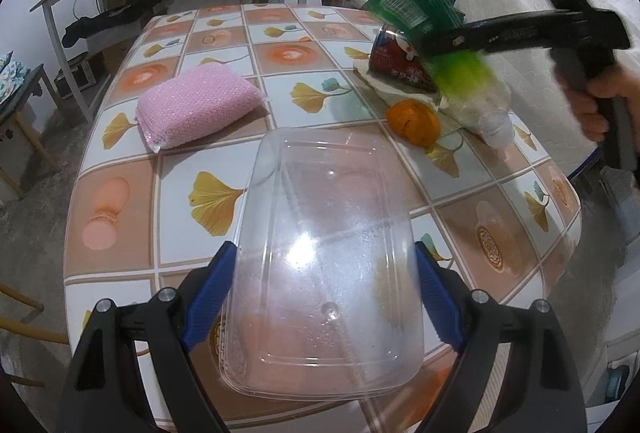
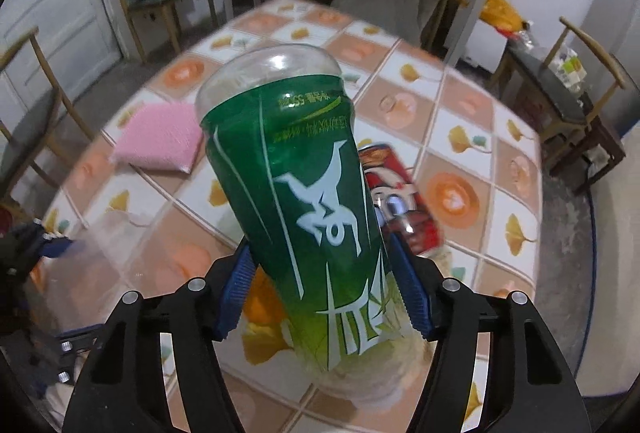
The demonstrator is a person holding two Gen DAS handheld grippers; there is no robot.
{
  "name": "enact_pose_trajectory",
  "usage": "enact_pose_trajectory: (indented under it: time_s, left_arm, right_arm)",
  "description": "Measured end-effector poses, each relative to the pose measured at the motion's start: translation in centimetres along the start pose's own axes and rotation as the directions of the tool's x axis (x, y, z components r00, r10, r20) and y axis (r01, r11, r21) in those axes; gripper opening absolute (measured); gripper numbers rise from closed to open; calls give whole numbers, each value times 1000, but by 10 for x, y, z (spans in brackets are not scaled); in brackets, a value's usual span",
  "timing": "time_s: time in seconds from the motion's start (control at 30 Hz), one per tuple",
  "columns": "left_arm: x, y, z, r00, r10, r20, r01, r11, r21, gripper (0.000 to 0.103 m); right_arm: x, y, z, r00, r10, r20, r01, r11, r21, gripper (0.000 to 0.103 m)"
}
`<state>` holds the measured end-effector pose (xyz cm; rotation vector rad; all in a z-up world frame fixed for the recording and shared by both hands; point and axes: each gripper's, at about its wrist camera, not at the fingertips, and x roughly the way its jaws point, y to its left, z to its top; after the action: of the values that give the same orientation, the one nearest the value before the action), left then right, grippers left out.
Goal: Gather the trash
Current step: 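Grasp the green bottle with the right gripper while the left gripper grasps the clear plastic lid, then lift the green bottle with the right gripper while the left gripper carries the clear lid toward the wastebasket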
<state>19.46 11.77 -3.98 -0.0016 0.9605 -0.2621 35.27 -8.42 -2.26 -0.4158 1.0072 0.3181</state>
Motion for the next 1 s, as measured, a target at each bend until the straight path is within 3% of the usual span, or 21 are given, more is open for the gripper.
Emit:
enact_pose_trajectory:
  time_s: [0.2, 0.4, 0.9, 1.0]
  left_arm:
    - [2, -2, -1, 1000, 24, 8, -24, 1000, 3, 84]
    - [1, -1, 0, 999, 31, 16, -31, 999, -10, 83]
    - [-14, -21, 10, 998, 23, 67, -23, 1000, 2, 83]
    - [-17, -29, 13, 996, 27, 81, -29, 999, 25, 83]
  right_arm:
    - [-52, -26, -23, 993, 54, 105, -69, 987, 146, 60]
    - [-78, -45, -49, 982, 82, 172, -126, 957, 263, 59]
    - [-96, -65, -97, 930, 247, 271, -348, 828, 440, 58]
    - [-97, -65, -106, 928, 253, 273, -355, 822, 446, 58]
